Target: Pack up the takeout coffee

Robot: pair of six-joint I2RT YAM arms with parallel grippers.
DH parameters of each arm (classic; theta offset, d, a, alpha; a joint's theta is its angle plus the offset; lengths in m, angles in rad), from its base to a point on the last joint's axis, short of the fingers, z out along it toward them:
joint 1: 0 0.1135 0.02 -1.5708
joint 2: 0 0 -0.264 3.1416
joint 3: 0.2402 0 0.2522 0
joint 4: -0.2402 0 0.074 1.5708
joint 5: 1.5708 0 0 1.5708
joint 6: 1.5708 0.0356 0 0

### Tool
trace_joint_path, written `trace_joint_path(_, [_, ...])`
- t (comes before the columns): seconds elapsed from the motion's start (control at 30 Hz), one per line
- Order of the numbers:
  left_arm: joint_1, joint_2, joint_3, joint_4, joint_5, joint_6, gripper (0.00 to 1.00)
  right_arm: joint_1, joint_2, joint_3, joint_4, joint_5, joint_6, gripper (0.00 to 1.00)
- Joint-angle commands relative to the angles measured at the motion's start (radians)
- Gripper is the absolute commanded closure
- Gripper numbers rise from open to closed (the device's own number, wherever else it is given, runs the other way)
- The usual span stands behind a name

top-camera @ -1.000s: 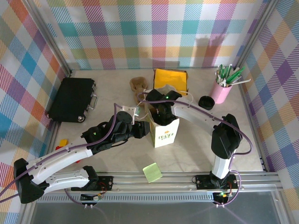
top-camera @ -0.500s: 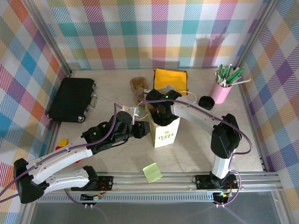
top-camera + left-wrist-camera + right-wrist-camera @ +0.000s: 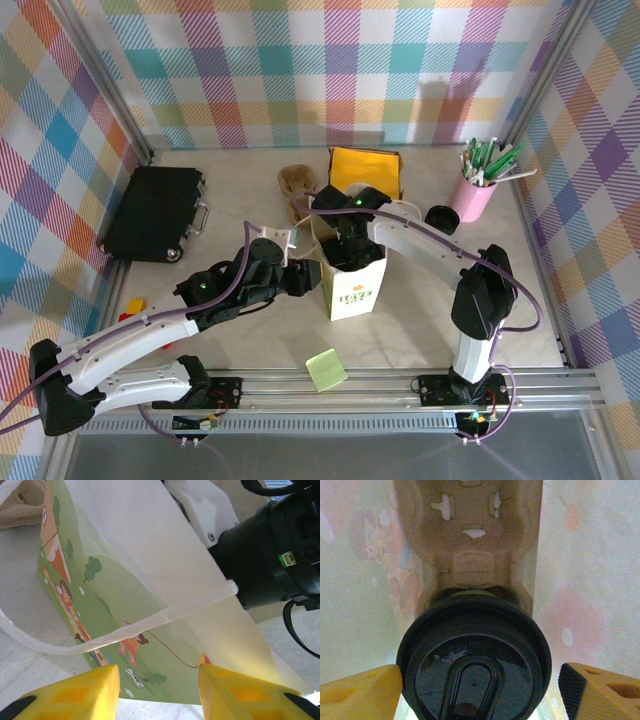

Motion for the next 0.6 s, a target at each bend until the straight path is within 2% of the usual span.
trace_joint_path(0.0, [-0.008, -0.004, 0.011, -0.015, -0.021, 0.014, 0.55, 0.005, -0.025, 0.037, -0.044, 0.020, 0.006, 0.16])
trace_joint_path(0.57, [-0.008, 0.000, 0.005, -0.013, -0.022, 0.010, 0.55, 0.005, -0.058, 0.111, -0.078, 0.023, 0.018, 0.13])
